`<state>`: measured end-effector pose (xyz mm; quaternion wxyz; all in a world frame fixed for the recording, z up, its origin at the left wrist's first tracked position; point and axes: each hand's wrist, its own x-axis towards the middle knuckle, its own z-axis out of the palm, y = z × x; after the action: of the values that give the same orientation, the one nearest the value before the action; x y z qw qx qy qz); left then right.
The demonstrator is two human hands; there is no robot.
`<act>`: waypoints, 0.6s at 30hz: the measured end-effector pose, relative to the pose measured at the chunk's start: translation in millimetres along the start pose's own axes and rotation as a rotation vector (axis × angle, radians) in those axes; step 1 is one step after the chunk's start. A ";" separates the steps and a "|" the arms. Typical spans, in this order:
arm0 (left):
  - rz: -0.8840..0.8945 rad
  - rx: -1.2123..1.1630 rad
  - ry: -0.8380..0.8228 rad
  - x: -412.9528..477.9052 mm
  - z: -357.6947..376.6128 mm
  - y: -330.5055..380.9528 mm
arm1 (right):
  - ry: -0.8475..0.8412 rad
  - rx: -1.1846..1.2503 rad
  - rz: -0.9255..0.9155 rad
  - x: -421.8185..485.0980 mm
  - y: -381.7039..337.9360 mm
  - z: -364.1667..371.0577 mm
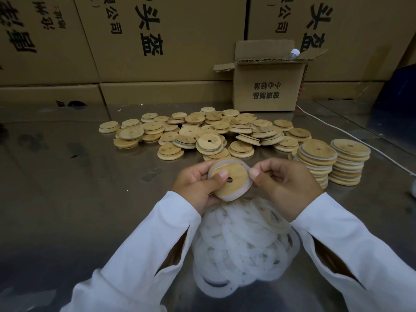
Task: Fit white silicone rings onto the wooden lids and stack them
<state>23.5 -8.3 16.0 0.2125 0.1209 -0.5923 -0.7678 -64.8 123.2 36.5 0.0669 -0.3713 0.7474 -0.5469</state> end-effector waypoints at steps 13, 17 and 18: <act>0.059 -0.101 0.038 -1.1 7.8 -8.2 | 0.116 0.175 0.040 -1.4 -1.3 0.1; 0.055 -0.102 0.072 -2.9 14.3 -10.7 | 0.233 -0.026 -0.030 -5.3 1.7 10.7; 0.055 -0.116 0.090 -2.5 15.0 -10.2 | 0.253 -0.079 -0.059 -7.1 2.4 13.5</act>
<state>17.2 7.9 10.0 0.2664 0.1265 -0.5398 -0.7884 -54.0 117.6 26.9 -0.0586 -0.3232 0.7595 -0.5614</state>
